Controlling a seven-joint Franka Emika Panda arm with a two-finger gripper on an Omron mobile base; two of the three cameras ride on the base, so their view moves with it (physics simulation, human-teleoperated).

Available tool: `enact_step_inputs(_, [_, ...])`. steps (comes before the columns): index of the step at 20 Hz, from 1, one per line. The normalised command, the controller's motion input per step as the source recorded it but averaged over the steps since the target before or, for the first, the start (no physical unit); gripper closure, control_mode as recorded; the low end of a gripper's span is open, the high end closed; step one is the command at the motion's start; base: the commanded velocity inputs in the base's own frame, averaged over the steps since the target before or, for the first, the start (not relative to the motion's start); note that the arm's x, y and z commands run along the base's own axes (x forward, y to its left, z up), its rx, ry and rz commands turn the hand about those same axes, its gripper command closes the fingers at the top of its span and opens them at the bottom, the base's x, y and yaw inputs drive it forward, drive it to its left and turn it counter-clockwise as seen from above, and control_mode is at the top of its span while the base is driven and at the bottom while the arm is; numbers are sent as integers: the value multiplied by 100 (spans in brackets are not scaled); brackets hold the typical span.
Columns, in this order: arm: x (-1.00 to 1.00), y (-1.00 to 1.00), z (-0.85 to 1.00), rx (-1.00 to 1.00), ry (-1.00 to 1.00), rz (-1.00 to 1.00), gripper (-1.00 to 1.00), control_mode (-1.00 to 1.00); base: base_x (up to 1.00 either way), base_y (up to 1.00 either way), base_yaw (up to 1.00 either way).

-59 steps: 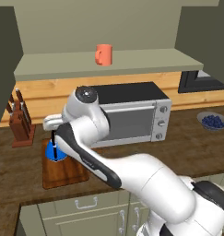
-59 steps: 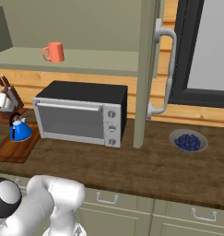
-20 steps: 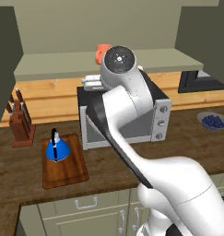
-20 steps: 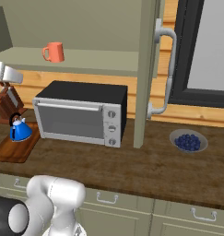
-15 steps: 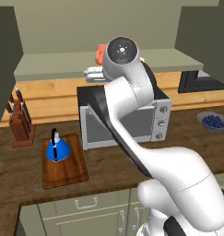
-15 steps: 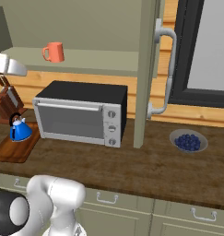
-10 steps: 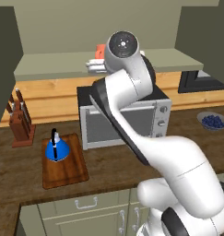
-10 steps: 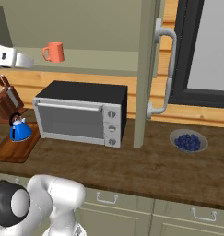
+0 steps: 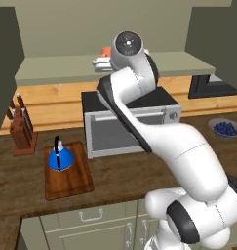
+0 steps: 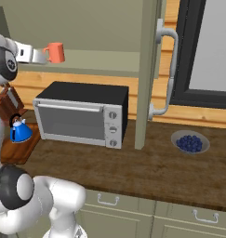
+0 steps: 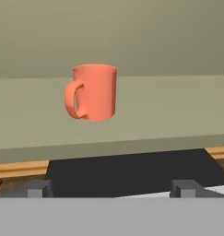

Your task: Pick the kettle from the counter and place it on the tray. Then pick the mug from the cabinet and place it on the tray. Then close the cabinet doors.

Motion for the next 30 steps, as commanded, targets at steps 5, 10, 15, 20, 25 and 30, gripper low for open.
enact_step_inputs(5, [47,13,1,0,10,0,-100,-100,0,0,0])
enact_step_inputs(10, [29,19,-1,0,2,0,-100,-100,0,0,0])
enact_step_inputs(15, [25,14,-3,0,-12,0,-100,-100,0,0,0])
enact_step_inputs(20, [15,4,0,0,-10,-5,-100,-100,0,0,0])
enact_step_inputs(25, [24,0,-10,1,-5,-6,-100,-100,0,0,0])
enact_step_inputs(30, [28,1,0,7,0,-1,-100,-100,0,0,0])
